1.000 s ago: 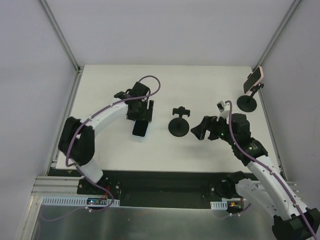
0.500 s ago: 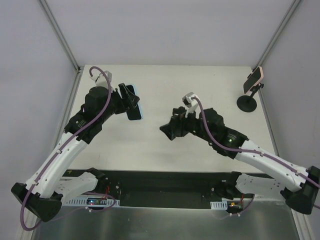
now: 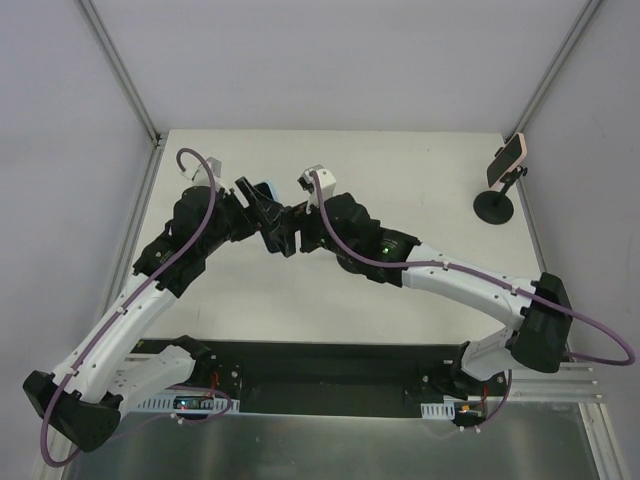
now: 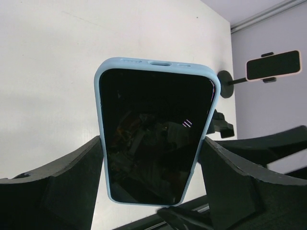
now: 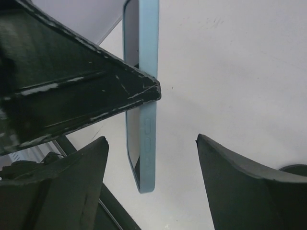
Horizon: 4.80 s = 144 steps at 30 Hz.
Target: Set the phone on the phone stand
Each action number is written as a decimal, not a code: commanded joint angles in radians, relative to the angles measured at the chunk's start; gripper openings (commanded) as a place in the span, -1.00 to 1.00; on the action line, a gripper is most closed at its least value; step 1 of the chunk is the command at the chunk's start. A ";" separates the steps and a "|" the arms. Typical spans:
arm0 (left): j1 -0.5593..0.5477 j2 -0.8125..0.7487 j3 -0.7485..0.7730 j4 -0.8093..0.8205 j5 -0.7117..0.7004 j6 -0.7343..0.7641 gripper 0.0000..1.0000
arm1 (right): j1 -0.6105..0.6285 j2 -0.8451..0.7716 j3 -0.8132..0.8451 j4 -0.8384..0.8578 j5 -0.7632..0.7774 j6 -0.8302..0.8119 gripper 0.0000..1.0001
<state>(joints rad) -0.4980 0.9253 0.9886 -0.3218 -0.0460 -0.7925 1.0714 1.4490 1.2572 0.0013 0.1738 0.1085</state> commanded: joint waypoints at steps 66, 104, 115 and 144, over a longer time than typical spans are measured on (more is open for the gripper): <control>-0.162 0.120 0.238 0.295 0.449 0.412 -1.00 | -0.346 -0.650 -0.427 -0.097 -0.417 0.046 0.93; -0.134 0.001 0.136 0.135 0.103 0.506 -1.00 | -0.314 -0.105 0.087 -0.689 0.118 0.115 -0.27; -0.134 0.024 0.136 0.153 0.141 0.516 -1.00 | -0.306 -0.065 0.130 -0.705 0.182 0.060 -0.42; -0.174 0.164 -0.040 0.846 0.888 0.644 -1.00 | -0.338 -0.088 0.077 -0.603 -0.204 -0.208 -0.99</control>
<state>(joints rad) -0.6441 1.0966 1.0073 0.2073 0.7231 -0.2428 0.7300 1.3762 1.3178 -0.6254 0.1215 -0.0597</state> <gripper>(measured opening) 0.107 0.053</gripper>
